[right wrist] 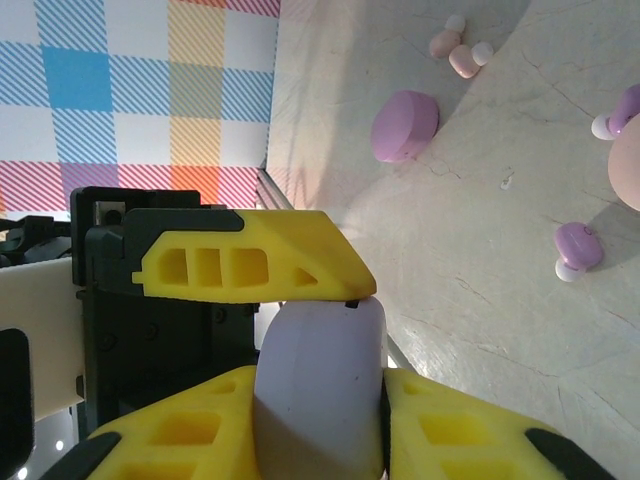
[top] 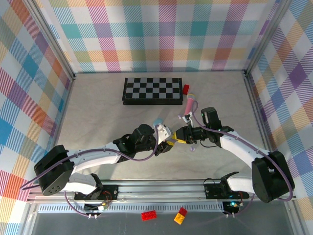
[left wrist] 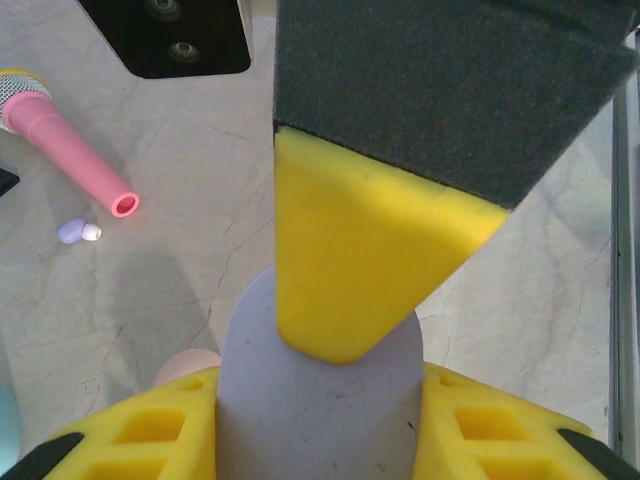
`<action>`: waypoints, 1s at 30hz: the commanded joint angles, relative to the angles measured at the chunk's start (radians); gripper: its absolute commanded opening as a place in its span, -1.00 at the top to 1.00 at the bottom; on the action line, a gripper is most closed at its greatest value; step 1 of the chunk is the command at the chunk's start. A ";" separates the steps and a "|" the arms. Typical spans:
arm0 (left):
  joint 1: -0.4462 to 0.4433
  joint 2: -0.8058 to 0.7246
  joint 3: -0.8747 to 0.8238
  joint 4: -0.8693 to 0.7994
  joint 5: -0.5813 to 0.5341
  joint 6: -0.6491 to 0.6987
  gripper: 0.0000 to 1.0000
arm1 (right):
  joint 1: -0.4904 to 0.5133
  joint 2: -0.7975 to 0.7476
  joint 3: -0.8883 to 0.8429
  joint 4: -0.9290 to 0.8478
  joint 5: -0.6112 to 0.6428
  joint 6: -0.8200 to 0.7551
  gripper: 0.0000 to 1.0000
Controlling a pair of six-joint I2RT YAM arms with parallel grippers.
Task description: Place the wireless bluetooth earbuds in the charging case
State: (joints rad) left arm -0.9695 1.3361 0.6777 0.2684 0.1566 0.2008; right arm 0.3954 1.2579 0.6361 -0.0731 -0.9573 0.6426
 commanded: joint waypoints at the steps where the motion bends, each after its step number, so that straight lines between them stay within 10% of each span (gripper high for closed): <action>1: -0.011 -0.006 0.002 0.026 -0.003 0.018 0.25 | 0.004 -0.006 0.025 -0.036 0.008 -0.021 0.31; 20: -0.011 -0.010 -0.007 0.025 0.003 0.031 0.21 | -0.007 -0.026 0.032 -0.047 0.021 -0.031 0.60; 30: -0.008 -0.062 -0.110 0.360 -0.077 0.021 -0.87 | -0.101 -0.100 -0.023 0.241 -0.063 0.260 0.75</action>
State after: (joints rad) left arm -0.9730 1.3094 0.6186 0.4335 0.1207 0.2176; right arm 0.3195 1.1950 0.6334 0.0048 -0.9600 0.7574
